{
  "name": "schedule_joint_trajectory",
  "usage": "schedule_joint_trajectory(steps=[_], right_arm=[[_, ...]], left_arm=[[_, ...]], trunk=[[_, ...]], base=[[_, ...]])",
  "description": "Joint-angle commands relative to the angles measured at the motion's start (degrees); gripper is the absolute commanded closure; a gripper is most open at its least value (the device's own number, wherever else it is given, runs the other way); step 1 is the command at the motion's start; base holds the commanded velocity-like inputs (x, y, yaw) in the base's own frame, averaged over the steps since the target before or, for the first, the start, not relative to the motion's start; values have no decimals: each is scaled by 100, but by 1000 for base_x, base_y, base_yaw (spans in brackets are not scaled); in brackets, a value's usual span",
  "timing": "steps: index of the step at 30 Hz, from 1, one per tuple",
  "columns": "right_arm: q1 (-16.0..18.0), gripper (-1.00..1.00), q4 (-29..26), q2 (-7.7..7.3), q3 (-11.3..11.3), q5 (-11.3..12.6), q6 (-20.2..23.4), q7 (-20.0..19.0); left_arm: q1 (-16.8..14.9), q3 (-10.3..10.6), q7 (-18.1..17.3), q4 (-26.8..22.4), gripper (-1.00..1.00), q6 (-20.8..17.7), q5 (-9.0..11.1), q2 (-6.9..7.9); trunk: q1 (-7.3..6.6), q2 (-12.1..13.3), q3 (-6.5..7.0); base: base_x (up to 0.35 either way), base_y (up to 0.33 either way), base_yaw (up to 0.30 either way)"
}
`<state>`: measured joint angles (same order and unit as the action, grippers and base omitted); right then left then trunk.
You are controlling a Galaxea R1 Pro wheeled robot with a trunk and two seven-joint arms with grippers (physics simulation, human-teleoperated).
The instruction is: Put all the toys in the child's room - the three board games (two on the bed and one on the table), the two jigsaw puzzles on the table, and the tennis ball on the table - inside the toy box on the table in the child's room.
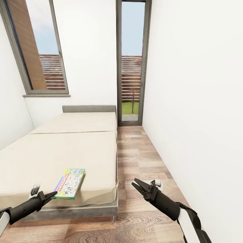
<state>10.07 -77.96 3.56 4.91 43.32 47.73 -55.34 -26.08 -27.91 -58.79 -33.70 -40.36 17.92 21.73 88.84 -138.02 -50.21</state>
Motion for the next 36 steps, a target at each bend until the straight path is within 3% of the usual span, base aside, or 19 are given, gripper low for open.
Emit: schedule_joint_trajectory(steps=[1,27,36], right_arm=[[3,-100,0,5,10,1,29,-12],[45,-100,1,-4,23,-58,104,52],[71,-100,-30,-11,58,-85,198,481]], left_arm=[[-3,-5,-9,4,100,-28,2,3],[-3,-4,-19,-36,100,-234,1,52],[-3,-1,-19,-61,100,-261,1,76]], trunk=[[-24,39,12],[-595,1082,479],[-792,1443,641]], base=[[0,0,0],[0,0,0],[0,0,0]])
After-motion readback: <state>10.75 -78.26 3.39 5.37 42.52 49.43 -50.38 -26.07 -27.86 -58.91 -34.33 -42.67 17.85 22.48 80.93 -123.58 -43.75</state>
